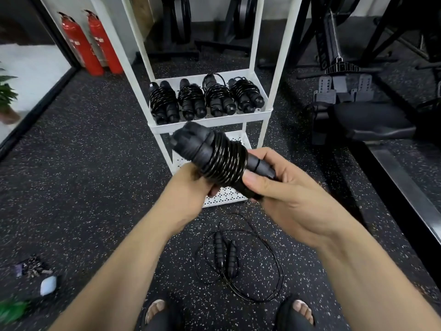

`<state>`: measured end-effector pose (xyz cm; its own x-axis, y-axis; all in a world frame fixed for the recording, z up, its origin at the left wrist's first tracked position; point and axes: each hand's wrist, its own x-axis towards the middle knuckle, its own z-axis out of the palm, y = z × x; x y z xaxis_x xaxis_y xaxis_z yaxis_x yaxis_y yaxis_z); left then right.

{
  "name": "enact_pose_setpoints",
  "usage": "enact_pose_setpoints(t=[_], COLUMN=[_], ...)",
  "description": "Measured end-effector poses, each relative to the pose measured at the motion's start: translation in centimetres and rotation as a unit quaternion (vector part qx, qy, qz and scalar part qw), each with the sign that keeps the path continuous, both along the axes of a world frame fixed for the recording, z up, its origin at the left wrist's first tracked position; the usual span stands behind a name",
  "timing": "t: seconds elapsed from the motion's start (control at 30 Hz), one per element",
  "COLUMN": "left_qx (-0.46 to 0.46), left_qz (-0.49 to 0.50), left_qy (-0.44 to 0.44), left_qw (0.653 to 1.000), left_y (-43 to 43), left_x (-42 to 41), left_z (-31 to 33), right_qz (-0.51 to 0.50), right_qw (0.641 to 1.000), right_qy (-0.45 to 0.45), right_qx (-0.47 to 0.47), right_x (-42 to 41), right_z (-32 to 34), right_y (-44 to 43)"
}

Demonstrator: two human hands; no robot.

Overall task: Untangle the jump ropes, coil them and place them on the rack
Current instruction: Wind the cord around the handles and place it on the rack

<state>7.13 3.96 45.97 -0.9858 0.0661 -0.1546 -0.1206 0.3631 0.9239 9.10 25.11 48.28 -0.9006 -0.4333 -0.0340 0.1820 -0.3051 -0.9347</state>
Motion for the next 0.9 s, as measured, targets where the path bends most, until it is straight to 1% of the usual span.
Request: enact_pose_setpoints(t=[0.13,0.23,0.33,0.43,0.5,0.6,0.63,0.7,0.73,0.8,0.9], left_qx=[-0.053,-0.023,0.019,0.027,-0.011,-0.077,-0.089,-0.096,-0.096,-0.083,-0.071], left_qz=[-0.011,-0.032,-0.011,0.013,0.008,-0.029,-0.036,-0.022,-0.007,0.025,0.064], left_qy=[-0.001,-0.007,-0.016,-0.023,-0.030,-0.043,-0.042,-0.032,-0.022,0.004,0.055], left_qw=[0.999,0.999,1.000,0.999,0.999,0.996,0.995,0.995,0.995,0.996,0.994], left_y=[2.7,4.0,4.3,4.0,3.5,2.9,2.8,3.1,3.2,3.4,3.1], left_x=[1.0,1.6,1.6,1.6,1.6,1.7,1.7,1.8,1.8,1.7,1.3], left_z=[0.4,0.4,0.3,0.4,0.5,0.8,0.9,0.9,0.9,0.7,0.5], right_qz=[-0.101,-0.153,-0.181,-0.175,-0.153,-0.084,-0.066,-0.072,-0.087,-0.118,-0.187], right_qw=[0.995,0.988,0.983,0.981,0.976,0.962,0.955,0.941,0.939,0.944,0.956], right_qy=[-0.013,-0.009,0.002,0.013,0.016,0.024,0.039,0.078,0.091,0.087,0.033], right_qx=[0.022,-0.001,0.016,0.082,0.152,0.260,0.288,0.320,0.320,0.294,0.222], right_x=[-0.2,-0.1,0.0,-0.4,-0.6,-0.5,-0.5,-0.4,-0.5,-0.6,-0.7], right_z=[-0.5,-0.6,-0.7,-0.9,-0.5,0.6,0.7,0.8,0.6,0.0,-0.8], right_y=[-0.8,-1.0,-1.1,-0.6,0.0,1.0,1.2,1.4,1.3,1.1,0.8])
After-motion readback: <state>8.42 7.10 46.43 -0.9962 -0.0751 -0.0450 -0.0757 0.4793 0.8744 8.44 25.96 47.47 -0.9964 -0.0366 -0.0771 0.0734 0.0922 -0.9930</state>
